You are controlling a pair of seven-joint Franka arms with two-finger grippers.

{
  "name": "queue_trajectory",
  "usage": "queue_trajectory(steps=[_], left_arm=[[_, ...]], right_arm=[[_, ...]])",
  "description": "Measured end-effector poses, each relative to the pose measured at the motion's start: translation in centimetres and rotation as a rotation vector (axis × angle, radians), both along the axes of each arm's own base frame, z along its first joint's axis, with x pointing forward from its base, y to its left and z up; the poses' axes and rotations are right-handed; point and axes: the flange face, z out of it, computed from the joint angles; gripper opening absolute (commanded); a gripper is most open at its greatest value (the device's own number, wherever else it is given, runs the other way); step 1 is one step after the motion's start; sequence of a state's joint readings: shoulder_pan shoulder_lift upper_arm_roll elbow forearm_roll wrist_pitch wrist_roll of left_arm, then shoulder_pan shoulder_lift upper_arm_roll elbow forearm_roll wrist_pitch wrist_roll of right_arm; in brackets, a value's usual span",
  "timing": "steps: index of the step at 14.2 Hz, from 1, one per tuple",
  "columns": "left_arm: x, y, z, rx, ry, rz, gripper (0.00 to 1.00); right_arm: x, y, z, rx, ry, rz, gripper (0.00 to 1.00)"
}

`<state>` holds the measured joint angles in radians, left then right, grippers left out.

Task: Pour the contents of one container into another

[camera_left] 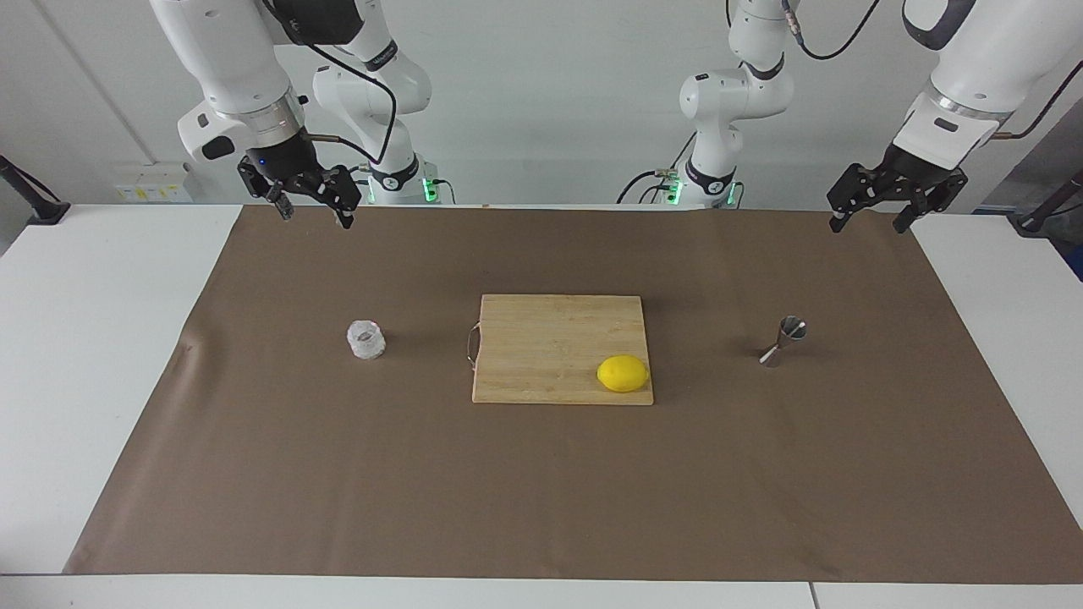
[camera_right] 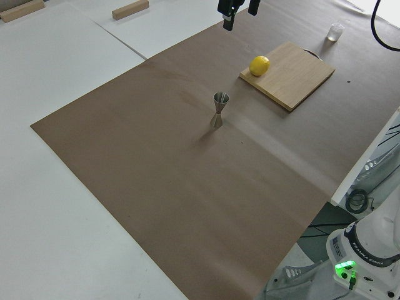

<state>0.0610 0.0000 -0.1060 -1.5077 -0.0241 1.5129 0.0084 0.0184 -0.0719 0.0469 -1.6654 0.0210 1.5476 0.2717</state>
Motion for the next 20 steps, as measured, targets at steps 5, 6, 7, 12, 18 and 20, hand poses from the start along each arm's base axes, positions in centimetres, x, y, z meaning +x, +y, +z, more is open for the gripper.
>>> queue_trajectory(steps=[5, 6, 7, 12, 18, 20], left_arm=[[0.0, 0.0, 0.0, 0.000, 0.000, -0.013, 1.00], [0.0, 0.0, 0.0, 0.000, 0.000, -0.014, 1.00], [0.0, 0.0, 0.0, 0.000, 0.000, -0.014, 1.00], [0.0, 0.0, -0.1, 0.000, 0.002, -0.023, 1.00], [0.3, 3.3, -1.3, -0.003, 0.047, 0.033, 1.00], [0.4, 6.0, -2.1, -0.030, 0.076, 0.085, 1.00]], right_arm=[[0.0, 0.0, 0.0, 0.000, 0.000, 0.000, 1.00], [0.0, 0.0, 0.0, 0.000, 0.000, 0.000, 1.00], [0.0, 0.0, 0.0, 0.000, 0.000, 0.000, 1.00], [0.0, 0.0, 0.0, 0.000, 0.000, 0.000, 1.00], [0.0, 0.0, 0.0, 0.000, 0.000, 0.000, 1.00], [0.0, 0.0, 0.0, 0.000, 0.000, 0.000, 1.00]])
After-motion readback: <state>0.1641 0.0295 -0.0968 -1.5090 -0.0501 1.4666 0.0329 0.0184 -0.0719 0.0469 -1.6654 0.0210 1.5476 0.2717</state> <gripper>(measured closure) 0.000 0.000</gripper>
